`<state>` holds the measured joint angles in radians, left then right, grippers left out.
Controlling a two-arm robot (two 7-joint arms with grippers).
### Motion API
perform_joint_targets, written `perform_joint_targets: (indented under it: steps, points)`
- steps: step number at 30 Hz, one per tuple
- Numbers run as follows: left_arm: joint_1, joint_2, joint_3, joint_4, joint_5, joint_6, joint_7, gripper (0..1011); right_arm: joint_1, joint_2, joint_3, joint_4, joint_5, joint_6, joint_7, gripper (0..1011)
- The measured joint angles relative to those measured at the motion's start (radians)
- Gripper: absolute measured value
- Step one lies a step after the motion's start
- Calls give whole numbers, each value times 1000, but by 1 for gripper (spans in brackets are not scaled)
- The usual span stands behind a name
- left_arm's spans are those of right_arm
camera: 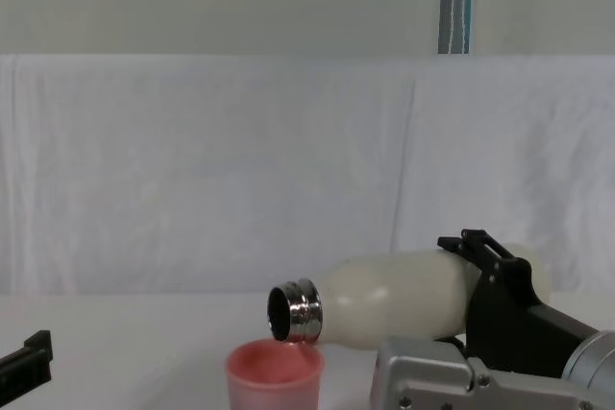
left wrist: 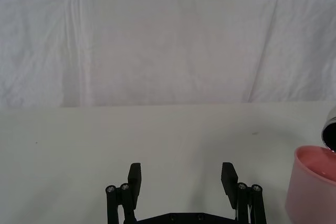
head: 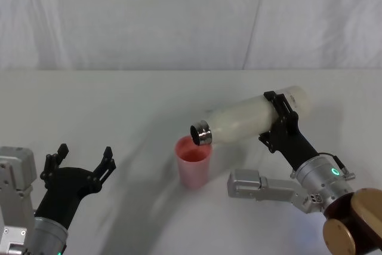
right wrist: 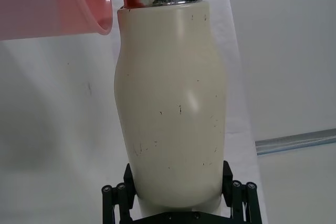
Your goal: Grasp the thermos with one hand and pour water into the cup lid.
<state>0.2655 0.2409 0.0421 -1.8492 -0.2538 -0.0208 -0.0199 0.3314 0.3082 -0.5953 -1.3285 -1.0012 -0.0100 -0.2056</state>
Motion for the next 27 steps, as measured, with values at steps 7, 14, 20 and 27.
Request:
perform_joint_targets:
  steps: [7, 14, 20, 27]
  points:
    - [0, 0, 0, 0, 0, 0, 0, 1001, -1, 2, 0, -1, 0, 1, 0, 956]
    - [0, 0, 0, 0, 0, 0, 0, 1001, -3, 2, 0, -3, 0, 2, 0, 956]
    - [0, 0, 0, 0, 0, 0, 0, 1001, -4, 3, 1, -3, 0, 2, 0, 955]
    - [0, 0, 0, 0, 0, 0, 0, 1001, -4, 4, 1, -3, -1, 3, -1, 956]
